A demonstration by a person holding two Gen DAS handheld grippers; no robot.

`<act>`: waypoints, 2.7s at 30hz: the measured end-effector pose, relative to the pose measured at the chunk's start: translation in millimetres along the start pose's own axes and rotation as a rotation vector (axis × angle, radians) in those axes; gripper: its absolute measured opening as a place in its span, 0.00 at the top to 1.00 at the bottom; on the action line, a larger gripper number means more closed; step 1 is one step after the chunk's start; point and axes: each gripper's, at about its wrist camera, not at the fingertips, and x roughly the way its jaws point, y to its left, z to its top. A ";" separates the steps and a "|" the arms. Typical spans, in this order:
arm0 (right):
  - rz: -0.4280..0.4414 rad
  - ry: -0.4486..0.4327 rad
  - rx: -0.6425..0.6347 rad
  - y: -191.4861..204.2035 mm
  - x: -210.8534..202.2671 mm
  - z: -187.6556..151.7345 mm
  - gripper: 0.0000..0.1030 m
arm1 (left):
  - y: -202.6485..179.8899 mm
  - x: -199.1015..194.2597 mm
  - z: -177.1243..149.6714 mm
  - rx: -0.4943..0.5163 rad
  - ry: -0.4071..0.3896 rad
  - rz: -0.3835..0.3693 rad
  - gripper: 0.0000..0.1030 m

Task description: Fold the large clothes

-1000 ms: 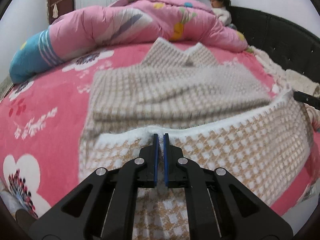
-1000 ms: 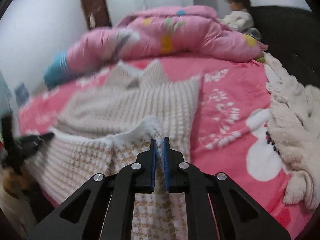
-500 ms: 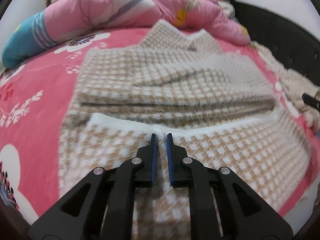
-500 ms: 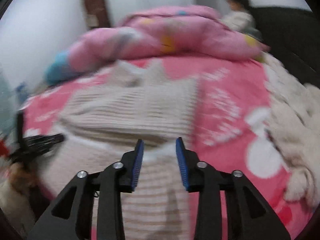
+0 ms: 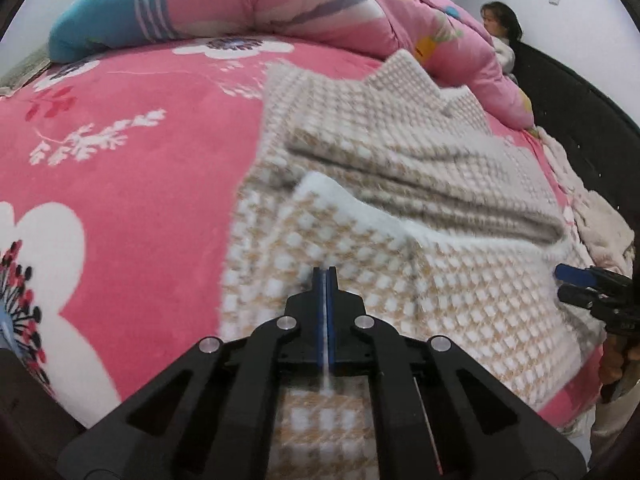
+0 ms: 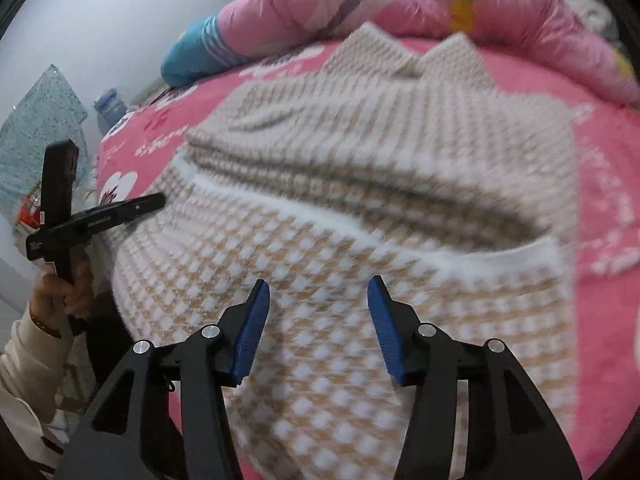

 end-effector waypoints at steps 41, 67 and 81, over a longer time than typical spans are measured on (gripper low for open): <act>0.002 -0.074 0.005 -25.3 -20.9 45.5 0.14 | -119.0 12.1 40.0 0.248 0.060 0.230 0.12; -0.115 -0.012 0.056 -43.9 7.9 87.7 0.14 | -96.8 41.3 84.2 0.169 0.064 0.354 0.12; -0.118 0.002 0.059 -46.2 11.4 86.9 0.14 | -98.4 42.1 84.4 0.176 0.056 0.365 0.12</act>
